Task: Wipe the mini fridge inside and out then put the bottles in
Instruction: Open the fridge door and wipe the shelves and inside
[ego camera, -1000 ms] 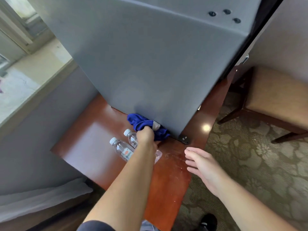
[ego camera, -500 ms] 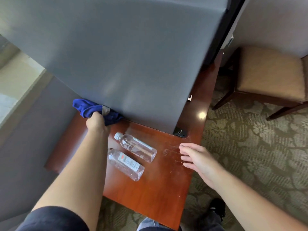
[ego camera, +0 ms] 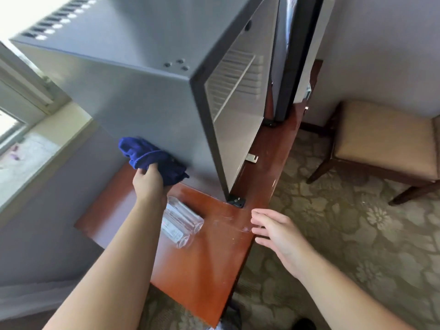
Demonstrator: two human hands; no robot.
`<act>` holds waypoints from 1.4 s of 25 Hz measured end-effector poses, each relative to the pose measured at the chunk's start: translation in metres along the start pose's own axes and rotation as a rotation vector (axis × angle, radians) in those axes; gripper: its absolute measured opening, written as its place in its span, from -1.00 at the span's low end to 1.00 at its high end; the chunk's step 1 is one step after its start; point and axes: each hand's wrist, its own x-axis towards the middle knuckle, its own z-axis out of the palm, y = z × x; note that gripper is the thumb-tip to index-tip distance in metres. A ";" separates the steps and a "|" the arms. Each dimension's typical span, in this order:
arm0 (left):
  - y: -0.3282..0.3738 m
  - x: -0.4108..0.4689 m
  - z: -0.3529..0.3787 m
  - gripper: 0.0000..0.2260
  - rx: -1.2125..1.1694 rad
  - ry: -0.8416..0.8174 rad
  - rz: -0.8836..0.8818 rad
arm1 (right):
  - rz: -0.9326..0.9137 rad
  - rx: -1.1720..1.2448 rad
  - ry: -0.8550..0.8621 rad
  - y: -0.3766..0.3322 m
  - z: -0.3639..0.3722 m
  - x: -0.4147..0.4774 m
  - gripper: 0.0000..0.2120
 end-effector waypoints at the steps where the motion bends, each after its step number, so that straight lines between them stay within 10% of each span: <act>1: 0.001 -0.021 0.004 -0.83 -0.003 -0.027 0.014 | -0.024 0.007 -0.020 -0.003 -0.008 -0.006 -0.89; 11: -0.081 -0.186 0.052 -0.74 -0.012 -0.093 -0.112 | -0.144 -0.051 -0.179 -0.024 -0.111 -0.057 -0.77; 21: -0.083 -0.240 0.143 -0.91 0.352 -0.428 0.138 | -0.158 -0.091 -0.289 -0.093 -0.159 -0.021 -0.02; 29: -0.085 -0.208 0.284 -0.71 0.408 -0.677 0.304 | -0.153 -0.010 -0.152 -0.178 -0.206 0.075 -0.60; 35: -0.059 -0.163 0.341 -0.52 0.164 -0.603 0.073 | -0.289 0.107 -0.089 -0.236 -0.226 0.139 -0.64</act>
